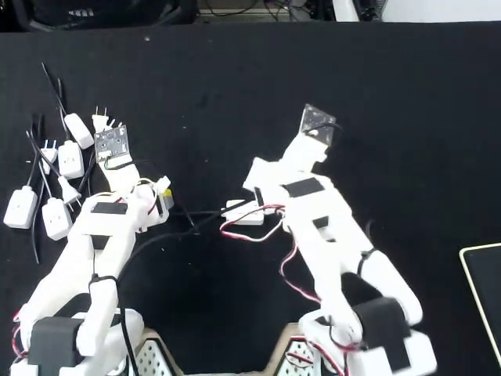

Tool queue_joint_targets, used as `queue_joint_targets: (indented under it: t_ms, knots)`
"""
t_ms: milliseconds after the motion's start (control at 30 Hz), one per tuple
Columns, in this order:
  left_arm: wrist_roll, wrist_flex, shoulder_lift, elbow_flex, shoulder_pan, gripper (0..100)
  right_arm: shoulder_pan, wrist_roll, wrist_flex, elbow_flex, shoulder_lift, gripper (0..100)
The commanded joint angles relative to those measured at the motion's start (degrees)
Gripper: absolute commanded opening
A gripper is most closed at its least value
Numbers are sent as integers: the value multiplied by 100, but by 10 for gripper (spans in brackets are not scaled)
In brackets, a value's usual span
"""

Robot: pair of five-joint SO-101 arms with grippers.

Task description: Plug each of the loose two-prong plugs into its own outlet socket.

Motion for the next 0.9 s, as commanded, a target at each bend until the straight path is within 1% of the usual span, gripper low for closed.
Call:
queue_joint_targets:
  t_ms: [0,100,200,300,400,467,500,567,633,700,733,800,867]
  knots:
    - [79,-35,-202,-13,-48,213,176,-79,-316,-189,593,224]
    - [79,-35,-202,-13,-22,213,211,-70,-237,-462,1182,223]
    - [79,-35,-202,-13,-13,213,229,-62,229,-787,1446,220]
    - [79,-35,-202,-13,-22,213,360,-62,932,-1051,1332,219]
    - [79,-35,-202,-13,-13,213,703,-53,1547,-1182,1059,217]
    - [79,-35,-202,-13,-13,213,1011,-9,1785,-1191,840,177]
    - [79,-35,-202,-13,-13,213,1125,176,1785,-1191,725,129]
    - [79,-35,-202,-13,-13,213,1345,879,1732,-1191,532,5]
    - [79,-35,-202,-13,-13,213,1468,1688,1741,-1174,321,36]
    - [79,-35,-202,-13,-31,213,1626,2426,1749,-1174,92,7]
    - [79,-35,-202,-13,-40,213,1705,2743,1749,-1156,-31,14]
    - [79,-35,-202,-13,-48,213,1811,3288,1758,-1147,-215,21]
    - [79,-35,-202,-13,-48,213,1802,3631,1864,-1095,-321,22]
